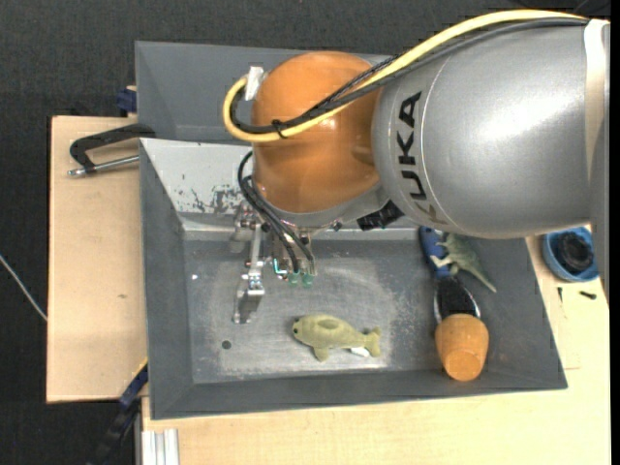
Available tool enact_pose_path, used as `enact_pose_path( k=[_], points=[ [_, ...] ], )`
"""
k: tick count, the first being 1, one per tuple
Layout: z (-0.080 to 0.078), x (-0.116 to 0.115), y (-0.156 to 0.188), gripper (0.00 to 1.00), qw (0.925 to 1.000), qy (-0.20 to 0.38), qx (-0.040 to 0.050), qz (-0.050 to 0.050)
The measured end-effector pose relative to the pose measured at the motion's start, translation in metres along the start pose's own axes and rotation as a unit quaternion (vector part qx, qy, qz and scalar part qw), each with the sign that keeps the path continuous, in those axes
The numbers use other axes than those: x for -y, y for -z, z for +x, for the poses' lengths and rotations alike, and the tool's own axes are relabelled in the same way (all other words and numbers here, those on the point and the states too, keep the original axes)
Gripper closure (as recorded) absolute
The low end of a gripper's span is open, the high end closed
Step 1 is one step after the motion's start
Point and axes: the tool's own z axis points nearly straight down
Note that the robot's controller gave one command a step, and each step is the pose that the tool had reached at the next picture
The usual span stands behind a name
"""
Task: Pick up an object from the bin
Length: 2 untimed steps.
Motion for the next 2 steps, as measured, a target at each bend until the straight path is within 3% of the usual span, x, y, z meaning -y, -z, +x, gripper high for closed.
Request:
enact_pose_path(
  k=[1,2],
  points=[
    [-0.010,0.039,-0.125,0.00,0.9988,0.049,-0.0038,0.002],
    [-0.047,0.114,-0.135,0.00,0.9983,0.058,0.0026,0.002]
  ],
)
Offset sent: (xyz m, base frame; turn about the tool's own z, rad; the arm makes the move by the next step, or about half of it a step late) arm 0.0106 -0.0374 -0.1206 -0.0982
